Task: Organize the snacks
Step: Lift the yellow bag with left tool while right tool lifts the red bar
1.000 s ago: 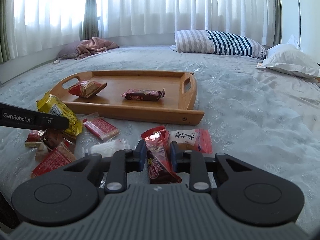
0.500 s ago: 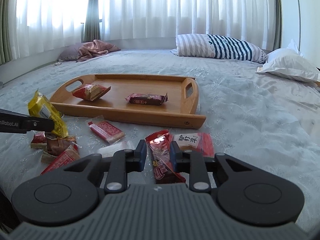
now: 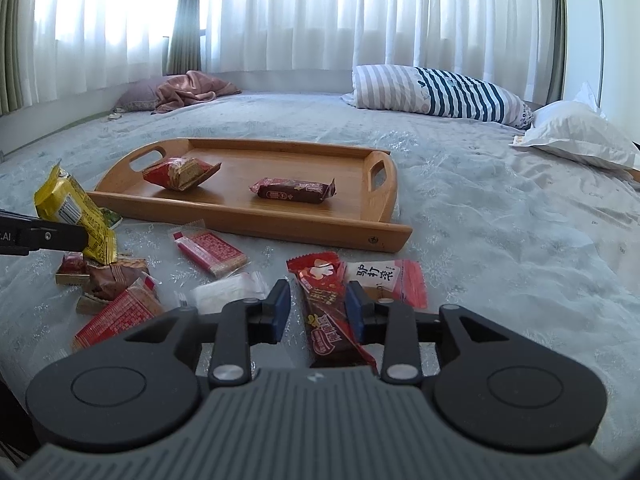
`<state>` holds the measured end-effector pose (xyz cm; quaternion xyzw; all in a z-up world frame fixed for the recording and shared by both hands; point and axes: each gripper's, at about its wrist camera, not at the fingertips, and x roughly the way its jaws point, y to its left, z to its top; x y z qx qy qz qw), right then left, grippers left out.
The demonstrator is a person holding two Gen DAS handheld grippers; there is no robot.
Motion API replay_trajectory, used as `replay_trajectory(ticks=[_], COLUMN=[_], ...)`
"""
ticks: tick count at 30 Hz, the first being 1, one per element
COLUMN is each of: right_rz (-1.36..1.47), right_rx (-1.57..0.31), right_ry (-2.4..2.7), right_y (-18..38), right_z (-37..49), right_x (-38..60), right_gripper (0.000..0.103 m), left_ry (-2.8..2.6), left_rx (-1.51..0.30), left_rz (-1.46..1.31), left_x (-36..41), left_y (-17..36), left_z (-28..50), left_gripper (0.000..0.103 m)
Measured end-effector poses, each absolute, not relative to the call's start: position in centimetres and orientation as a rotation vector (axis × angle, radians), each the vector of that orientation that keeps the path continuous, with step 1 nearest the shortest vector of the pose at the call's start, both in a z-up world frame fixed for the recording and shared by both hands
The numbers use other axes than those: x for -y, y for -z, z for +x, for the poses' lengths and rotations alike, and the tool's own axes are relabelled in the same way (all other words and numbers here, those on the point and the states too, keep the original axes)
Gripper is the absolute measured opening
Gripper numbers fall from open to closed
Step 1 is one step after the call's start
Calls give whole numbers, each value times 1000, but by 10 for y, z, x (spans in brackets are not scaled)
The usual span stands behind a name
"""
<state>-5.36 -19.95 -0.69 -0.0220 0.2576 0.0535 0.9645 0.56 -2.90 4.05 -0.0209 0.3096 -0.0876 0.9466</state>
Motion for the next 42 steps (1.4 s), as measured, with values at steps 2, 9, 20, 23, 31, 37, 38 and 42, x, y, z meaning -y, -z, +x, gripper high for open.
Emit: replay_trajectory(ticks=[2,9,20,23,31,37,38,42], right_rz=[-48,6,0,-7,0,-5,-6,13], right_rx=[-526,-564,-569,-571,-575,-574,-572,-555], right_ry=[-109,-96,-101,-102,-105,-108,-103,-93], right_y=[8,14,15,16,18,18,17,13], right_z=[-53,-48,-44,-42,-36,-36,-37,-40], right_x=[199,206,203,201,200,198,197,200], right_gripper=[59,60,60,60,60,50,45,31], left_ry=[176,131,58,112,162,170,159,126], left_rx=[-627,-607,-522,-568,-661,-670,-674,-621], left_rz=[-37,-54,73,98,-53,-54,-69,-49], left_x=[30,28,32,36,25,27,26,31], left_y=[-41,-39,-27,-23,-17,-14,-15,-25], left_z=[5,5,17,24,33,39,40,34], left_gripper=[13,57,94,91,66,67,61,50])
